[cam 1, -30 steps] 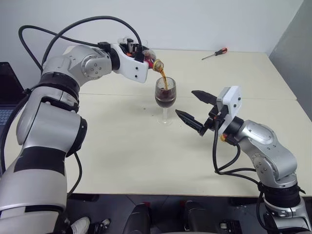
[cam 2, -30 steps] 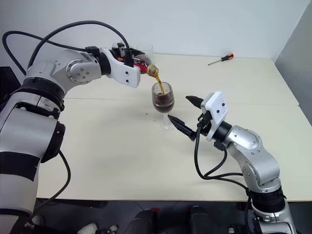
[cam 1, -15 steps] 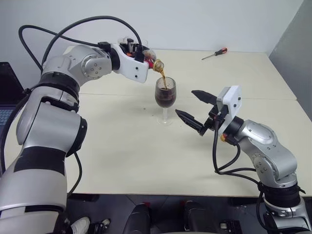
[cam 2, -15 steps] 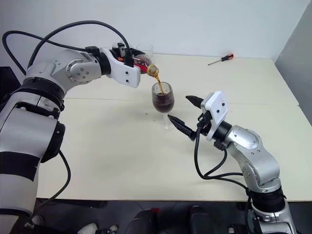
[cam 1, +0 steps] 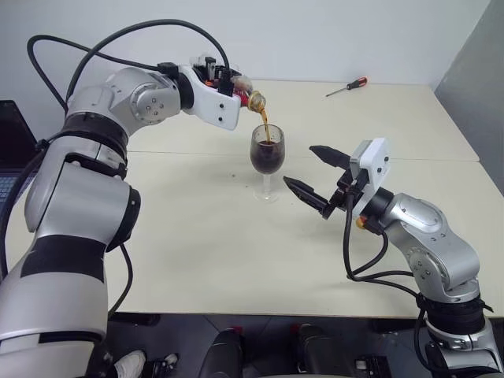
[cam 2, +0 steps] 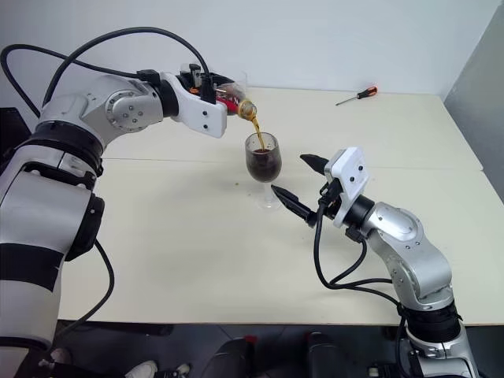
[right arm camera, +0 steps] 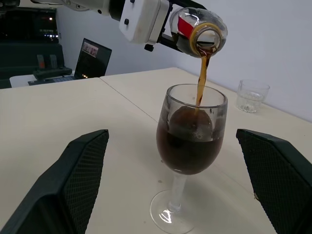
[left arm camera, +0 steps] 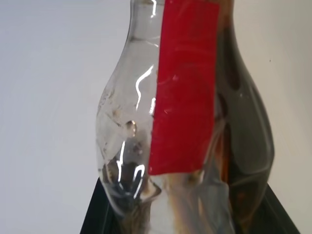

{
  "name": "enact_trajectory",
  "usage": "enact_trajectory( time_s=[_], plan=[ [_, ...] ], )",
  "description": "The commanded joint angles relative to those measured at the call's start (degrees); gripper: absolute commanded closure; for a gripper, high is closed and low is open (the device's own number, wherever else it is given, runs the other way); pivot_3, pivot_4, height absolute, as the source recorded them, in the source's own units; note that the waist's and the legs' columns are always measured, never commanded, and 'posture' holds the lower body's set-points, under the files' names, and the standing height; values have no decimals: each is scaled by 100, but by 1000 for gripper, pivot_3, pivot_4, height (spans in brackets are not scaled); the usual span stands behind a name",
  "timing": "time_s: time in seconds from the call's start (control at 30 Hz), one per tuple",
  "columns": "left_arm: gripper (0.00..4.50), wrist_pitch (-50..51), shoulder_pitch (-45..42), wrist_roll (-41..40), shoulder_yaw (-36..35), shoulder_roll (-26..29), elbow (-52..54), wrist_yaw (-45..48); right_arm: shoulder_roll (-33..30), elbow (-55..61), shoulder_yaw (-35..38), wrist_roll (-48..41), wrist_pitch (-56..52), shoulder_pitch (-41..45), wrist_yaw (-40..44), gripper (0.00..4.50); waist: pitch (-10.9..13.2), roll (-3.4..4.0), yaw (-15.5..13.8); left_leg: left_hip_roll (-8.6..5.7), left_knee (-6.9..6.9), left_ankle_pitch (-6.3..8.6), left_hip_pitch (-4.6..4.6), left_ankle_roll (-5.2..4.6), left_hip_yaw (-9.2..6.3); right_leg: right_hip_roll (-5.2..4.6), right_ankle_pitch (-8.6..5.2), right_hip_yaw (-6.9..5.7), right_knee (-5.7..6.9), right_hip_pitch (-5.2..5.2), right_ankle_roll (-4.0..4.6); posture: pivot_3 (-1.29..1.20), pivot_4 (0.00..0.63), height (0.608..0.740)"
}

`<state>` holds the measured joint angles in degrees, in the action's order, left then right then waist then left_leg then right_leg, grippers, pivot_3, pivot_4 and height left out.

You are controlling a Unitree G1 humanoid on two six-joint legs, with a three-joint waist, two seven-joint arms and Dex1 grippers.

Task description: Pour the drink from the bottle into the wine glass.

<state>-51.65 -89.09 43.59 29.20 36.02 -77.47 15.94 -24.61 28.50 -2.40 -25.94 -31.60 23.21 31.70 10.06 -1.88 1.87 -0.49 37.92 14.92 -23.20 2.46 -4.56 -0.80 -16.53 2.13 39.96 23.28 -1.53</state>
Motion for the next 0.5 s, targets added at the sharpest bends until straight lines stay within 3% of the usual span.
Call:
enact_trajectory(
  time_s=[0.03, 0.5],
  plan=[
    [3081, 66, -113, -557, -448, -56, 3, 342, -23, 113, 88, 0, 130, 75, 14, 0, 0, 0, -1, 0, 0, 0, 0, 0, 0, 0, 0, 0, 0, 0, 0, 0, 150, 740],
    [3081, 570, 491, -2434, -1906, -542, 169, 2188, 33, 133, 57, 24, 137, 24, -66, 0, 0, 0, 7, 1, 3, 0, 0, 1, 0, -1, 0, 1, 3, 1, 0, 0, 150, 740]
  ],
)
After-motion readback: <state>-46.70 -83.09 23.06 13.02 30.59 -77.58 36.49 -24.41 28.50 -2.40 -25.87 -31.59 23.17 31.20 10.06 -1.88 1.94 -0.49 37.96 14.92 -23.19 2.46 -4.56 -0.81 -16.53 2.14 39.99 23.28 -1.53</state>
